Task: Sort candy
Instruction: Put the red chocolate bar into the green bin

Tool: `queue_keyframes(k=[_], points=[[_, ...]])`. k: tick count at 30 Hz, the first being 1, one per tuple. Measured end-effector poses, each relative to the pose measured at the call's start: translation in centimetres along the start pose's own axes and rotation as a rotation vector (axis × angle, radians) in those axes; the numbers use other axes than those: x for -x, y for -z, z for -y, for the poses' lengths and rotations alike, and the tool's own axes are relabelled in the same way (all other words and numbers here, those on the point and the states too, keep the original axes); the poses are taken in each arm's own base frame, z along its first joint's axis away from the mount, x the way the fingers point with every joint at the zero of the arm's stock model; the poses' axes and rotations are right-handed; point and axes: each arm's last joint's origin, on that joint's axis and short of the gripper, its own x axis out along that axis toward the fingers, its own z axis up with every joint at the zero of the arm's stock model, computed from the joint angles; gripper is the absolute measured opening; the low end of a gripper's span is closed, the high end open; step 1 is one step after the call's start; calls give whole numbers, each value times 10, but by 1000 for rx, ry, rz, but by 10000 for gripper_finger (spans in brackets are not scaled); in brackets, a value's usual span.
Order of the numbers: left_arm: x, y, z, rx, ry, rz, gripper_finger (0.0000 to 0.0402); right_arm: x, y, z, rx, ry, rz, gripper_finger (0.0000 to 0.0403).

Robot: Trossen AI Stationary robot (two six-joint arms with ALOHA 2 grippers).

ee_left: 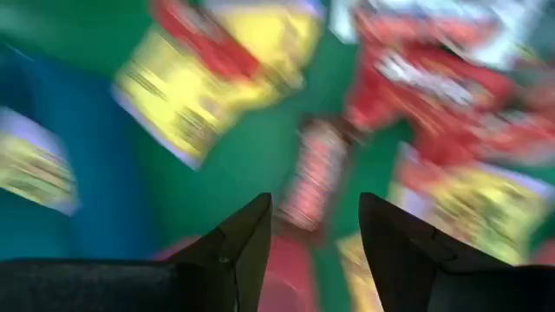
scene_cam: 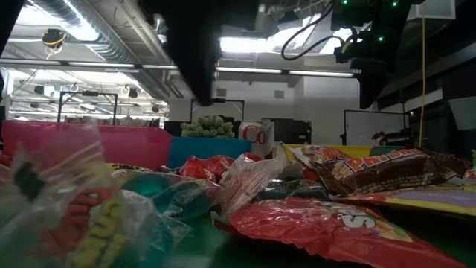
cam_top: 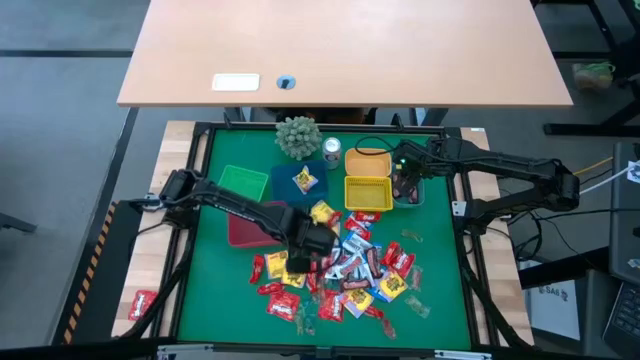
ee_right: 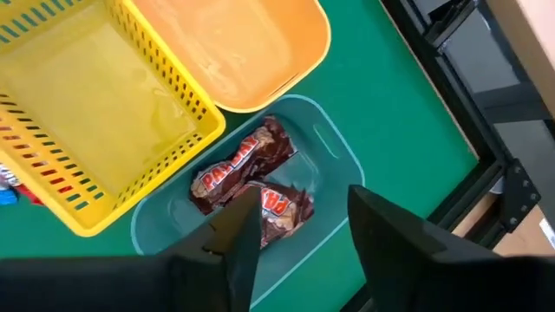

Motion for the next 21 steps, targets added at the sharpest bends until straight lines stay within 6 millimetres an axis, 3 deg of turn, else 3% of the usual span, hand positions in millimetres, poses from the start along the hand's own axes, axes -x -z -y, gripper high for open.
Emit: queue_keyframes(k=[6, 14, 21], points=[[7, 13, 32, 110, 176, -92, 161, 0, 0, -1, 1, -46, -12, 177], [17, 36, 83, 252, 152, -90, 161, 0, 0, -2, 1, -60, -15, 177], [2, 69, 114, 373, 103, -144, 161, 0, 0, -2, 1, -60, -15, 177]])
